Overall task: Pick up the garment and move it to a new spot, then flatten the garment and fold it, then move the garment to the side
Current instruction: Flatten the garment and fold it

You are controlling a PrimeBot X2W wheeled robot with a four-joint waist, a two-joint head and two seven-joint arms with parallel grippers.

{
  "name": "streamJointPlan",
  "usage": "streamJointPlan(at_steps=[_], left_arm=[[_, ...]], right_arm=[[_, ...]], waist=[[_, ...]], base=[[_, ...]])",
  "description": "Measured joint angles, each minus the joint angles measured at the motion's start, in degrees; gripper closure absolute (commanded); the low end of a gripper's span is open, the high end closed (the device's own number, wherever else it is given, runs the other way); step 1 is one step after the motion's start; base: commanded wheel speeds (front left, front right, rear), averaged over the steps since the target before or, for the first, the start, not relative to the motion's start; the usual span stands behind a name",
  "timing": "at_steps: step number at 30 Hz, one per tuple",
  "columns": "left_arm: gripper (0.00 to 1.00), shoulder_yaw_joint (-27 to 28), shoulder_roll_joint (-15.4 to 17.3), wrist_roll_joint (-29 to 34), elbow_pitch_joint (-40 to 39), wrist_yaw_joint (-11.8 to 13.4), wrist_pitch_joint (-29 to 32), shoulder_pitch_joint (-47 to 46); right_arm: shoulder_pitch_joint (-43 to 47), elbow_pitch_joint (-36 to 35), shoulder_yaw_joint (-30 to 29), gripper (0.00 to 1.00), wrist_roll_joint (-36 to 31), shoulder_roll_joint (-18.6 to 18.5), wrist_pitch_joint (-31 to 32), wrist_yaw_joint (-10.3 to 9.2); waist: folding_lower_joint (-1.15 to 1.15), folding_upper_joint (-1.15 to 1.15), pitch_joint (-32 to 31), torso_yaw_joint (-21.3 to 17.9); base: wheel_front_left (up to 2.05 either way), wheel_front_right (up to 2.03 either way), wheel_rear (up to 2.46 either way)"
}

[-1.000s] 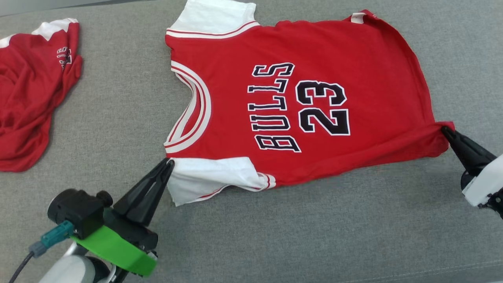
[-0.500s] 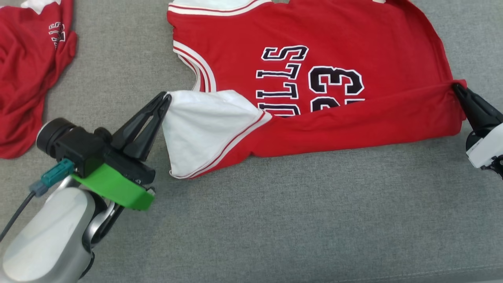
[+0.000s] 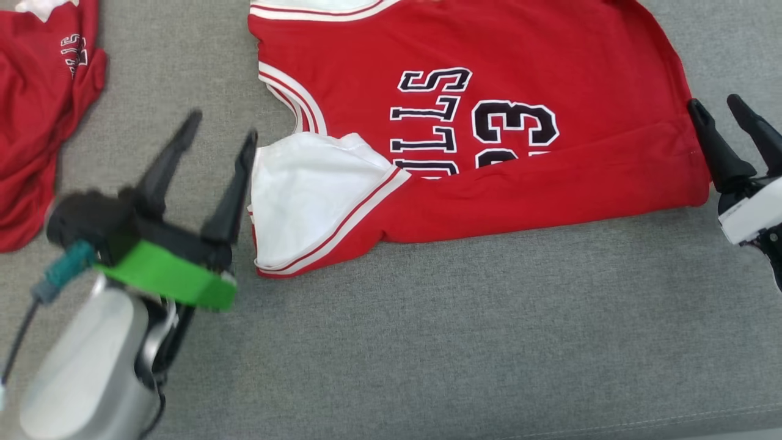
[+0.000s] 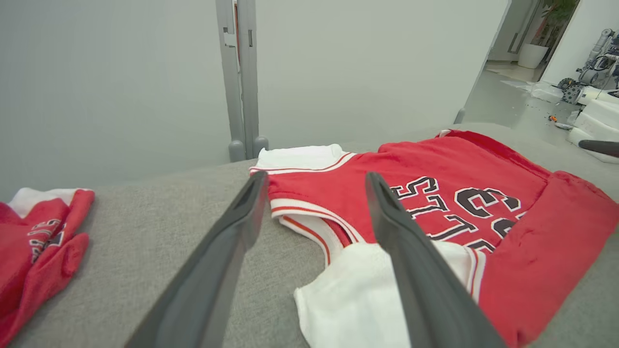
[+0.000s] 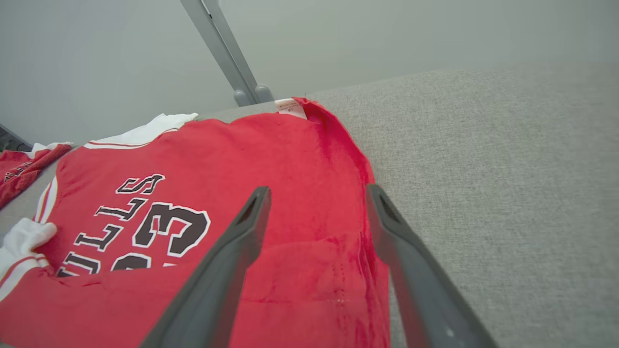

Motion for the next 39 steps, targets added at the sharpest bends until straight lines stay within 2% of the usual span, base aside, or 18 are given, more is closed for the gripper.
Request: streamJointPlan(at_steps=[2, 7, 10, 20, 21, 22, 23, 24, 25, 31, 36, 39], left_arm=[[0.00, 1.3, -0.7, -0.6, -0.7, 0.3, 0.0, 4.7], [0.00, 3.4, -2.9, -1.9, -1.7, 0.8, 0.0, 15.1], [0.00, 1.8, -3.5, -2.3, -0.2, 0.2, 0.0, 18.8], [0.00, -1.5, -4.2, -3.3, 9.0, -0.7, 1.9, 16.7], [0.18, -1.5, -4.3, -3.5, 9.5, -0.8, 1.7, 16.0], [0.42, -1.5, -4.4, -3.6, 9.9, -0.9, 1.7, 15.6], [0.55, -1.5, -4.5, -3.7, 10.4, -1.0, 1.5, 15.2], [0.74, -1.4, -4.6, -3.7, 10.8, -1.0, 1.4, 15.0], [1.00, -1.5, -4.6, -3.8, 11.2, -1.0, 1.4, 14.8], [1.00, -2.5, -4.6, -5.1, 12.6, -1.1, 2.2, 14.5], [1.00, -3.6, -3.9, -5.3, 12.5, -1.3, 2.2, 14.1], [1.00, -4.5, -3.4, -5.3, 12.2, -1.3, 2.3, 13.3]], right_arm=[[2.0, -1.3, -3.0, 0.00, -1.5, 0.7, -0.1, 0.00], [10.3, -5.3, -12.1, 0.00, -7.2, 5.5, -0.3, 0.00], [14.9, -7.0, -15.4, 0.00, -9.2, 8.1, -0.3, 0.00], [19.6, -9.0, -17.4, 0.00, -11.7, 11.8, -0.3, 0.00], [19.7, -8.8, -17.2, 0.00, -11.8, 12.0, -0.3, 0.00], [19.8, -8.4, -17.0, 0.00, -11.9, 12.1, -0.3, 0.00], [19.9, -7.9, -16.6, 0.00, -12.1, 12.2, -0.3, 0.00], [19.9, -7.2, -16.2, 0.00, -12.4, 12.3, -0.3, 0.00], [19.9, -6.4, -15.6, 0.00, -12.7, 12.4, -0.3, 0.00], [19.1, -0.1, -14.6, 0.00, -13.8, 14.7, -0.3, 0.00], [15.8, 6.9, -15.2, 0.00, -14.4, 16.6, -0.3, 0.00], [12.8, 11.7, -13.5, 0.00, -14.2, 17.5, -0.3, 0.00]], waist=[[0.00, 0.00, -0.7, -0.1], [0.00, 0.00, -2.8, -0.5], [0.00, 0.00, -4.1, -0.5], [0.00, 0.00, -6.3, -1.9], [0.00, 0.00, -6.3, -2.2], [0.00, 0.00, -6.3, -2.3], [0.00, 0.00, -6.3, -2.5], [0.00, 0.00, -6.3, -2.6], [0.00, 0.00, -6.2, -2.7], [0.00, 0.00, -6.4, -2.7], [0.00, 0.00, -6.3, -2.3], [0.00, 0.00, -5.9, -2.0]], base=[[0.00, 0.00, 0.00], [0.00, 0.00, 0.00], [0.00, 0.00, 0.00], [0.00, 0.00, 0.00], [0.00, 0.00, 0.00], [0.00, 0.00, 0.00], [0.00, 0.00, 0.00], [0.00, 0.00, 0.00], [0.00, 0.00, 0.00], [0.00, 0.00, 0.00], [0.00, 0.00, 0.00], [0.00, 0.00, 0.00]])
